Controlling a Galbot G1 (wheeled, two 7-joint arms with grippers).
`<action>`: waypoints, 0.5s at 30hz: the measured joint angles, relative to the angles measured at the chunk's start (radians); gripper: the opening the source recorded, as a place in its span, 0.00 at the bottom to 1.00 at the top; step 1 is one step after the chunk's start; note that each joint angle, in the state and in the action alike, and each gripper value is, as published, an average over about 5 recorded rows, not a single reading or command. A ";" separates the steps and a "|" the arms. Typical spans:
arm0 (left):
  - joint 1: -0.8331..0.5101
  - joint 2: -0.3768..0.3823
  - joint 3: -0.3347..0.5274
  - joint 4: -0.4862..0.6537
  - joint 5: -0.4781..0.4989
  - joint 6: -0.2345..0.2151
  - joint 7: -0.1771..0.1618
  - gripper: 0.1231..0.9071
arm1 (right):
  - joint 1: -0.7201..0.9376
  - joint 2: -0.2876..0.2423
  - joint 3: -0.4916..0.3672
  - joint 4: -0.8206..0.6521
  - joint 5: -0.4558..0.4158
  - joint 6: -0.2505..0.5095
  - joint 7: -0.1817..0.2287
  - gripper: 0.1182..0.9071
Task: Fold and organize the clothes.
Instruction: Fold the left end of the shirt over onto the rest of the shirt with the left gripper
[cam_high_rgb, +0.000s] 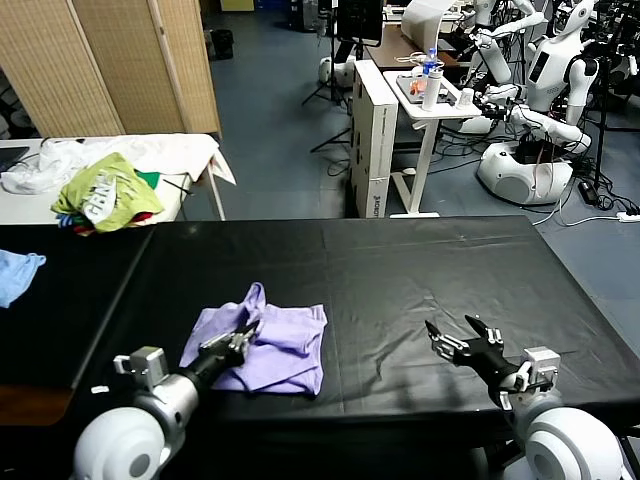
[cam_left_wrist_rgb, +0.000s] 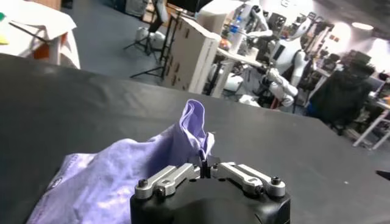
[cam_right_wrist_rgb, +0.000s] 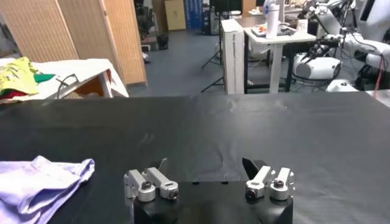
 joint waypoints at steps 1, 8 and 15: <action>-0.005 -0.003 0.011 0.004 0.003 0.000 0.000 0.08 | -0.004 0.002 0.000 0.000 -0.003 0.001 -0.001 1.00; -0.039 -0.017 0.079 0.029 0.017 0.001 0.000 0.08 | -0.022 0.011 0.009 0.002 -0.012 0.004 -0.003 1.00; -0.068 -0.024 0.125 0.045 0.019 0.002 -0.002 0.08 | -0.031 0.014 0.019 0.003 -0.016 0.005 -0.004 1.00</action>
